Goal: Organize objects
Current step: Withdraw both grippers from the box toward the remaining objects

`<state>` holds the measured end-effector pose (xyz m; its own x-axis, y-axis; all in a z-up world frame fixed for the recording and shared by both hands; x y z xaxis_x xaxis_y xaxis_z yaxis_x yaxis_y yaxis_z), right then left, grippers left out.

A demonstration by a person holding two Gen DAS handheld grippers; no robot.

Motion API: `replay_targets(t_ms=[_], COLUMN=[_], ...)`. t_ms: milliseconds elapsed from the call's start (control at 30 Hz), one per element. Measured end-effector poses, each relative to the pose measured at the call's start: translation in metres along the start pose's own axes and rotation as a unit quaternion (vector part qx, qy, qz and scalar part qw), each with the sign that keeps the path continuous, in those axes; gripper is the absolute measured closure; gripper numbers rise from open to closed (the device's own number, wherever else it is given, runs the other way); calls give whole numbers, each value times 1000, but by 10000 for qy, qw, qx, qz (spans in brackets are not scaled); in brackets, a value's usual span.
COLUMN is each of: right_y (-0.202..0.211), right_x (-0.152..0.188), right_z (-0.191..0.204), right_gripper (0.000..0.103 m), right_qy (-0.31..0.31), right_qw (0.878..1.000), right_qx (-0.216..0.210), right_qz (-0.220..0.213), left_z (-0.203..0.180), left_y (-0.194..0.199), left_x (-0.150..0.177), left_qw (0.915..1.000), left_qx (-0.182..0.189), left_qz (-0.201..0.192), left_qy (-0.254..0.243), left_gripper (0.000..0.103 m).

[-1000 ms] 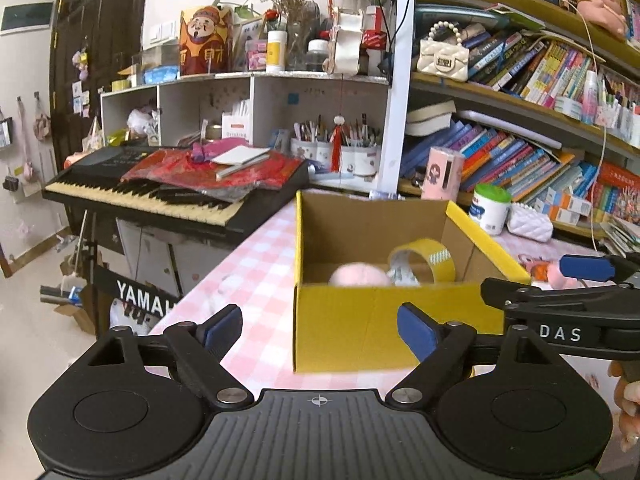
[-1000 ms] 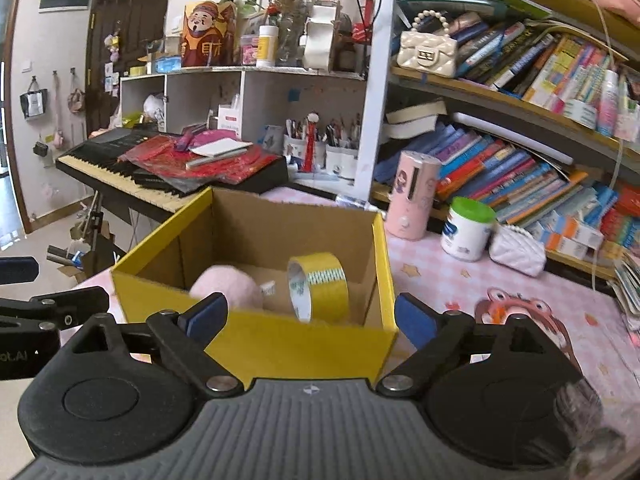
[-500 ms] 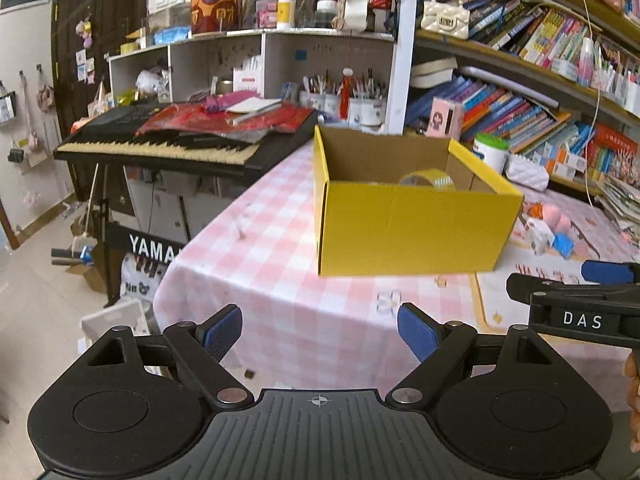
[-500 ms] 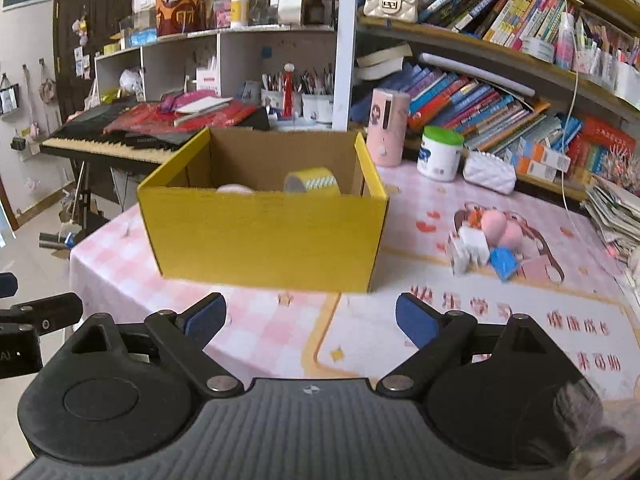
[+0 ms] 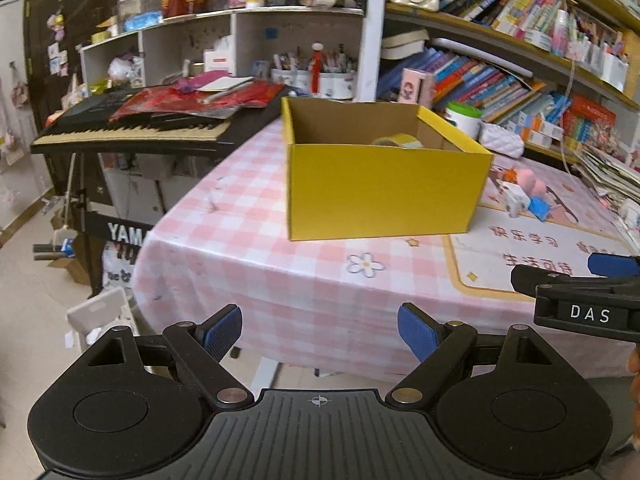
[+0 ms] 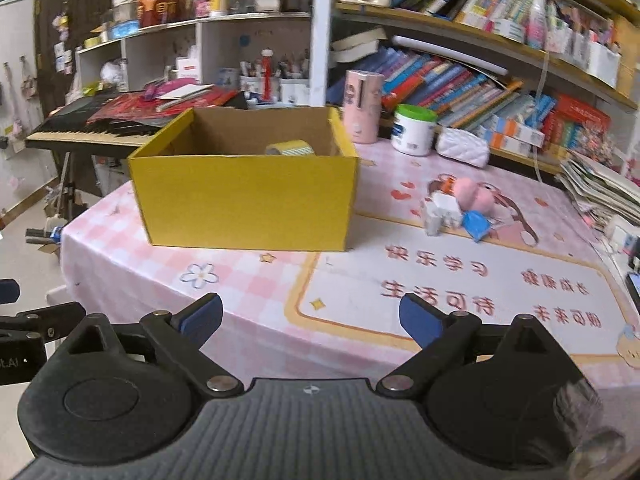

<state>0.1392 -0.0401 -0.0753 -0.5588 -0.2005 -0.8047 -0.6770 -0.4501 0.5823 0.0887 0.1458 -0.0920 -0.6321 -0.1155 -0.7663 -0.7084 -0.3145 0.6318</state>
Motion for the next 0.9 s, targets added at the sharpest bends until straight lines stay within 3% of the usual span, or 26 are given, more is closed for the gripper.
replay_targets(t_ms=[633, 900], right_y=[28, 26], right_x=[24, 22], right_z=[-86, -125], right_gripper=[6, 6], right_qy=[-738, -995], right_qw=[9930, 9891], right_qx=[918, 1080], right_qz=[99, 95], left_z=[-95, -129], left_y=[-9, -14], left_x=[-11, -21], left_qw=[9932, 9909], left_qx=[872, 963], left_qz=[-40, -94], left_qy=[-772, -939], left_gripper=[16, 16])
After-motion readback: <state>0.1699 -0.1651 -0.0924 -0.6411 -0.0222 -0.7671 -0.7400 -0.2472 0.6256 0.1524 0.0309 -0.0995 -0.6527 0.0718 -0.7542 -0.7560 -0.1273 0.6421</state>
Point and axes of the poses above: each gripper's, at about its wrist camera, not at the fingertips, and y roughly against the way its jaws point, z to its left, x to its underside, the point moved 9 cm from there along -y, roughly the way its jaws point, and after that the axes turned 15 degrees about -x, right-handed, at the moved point
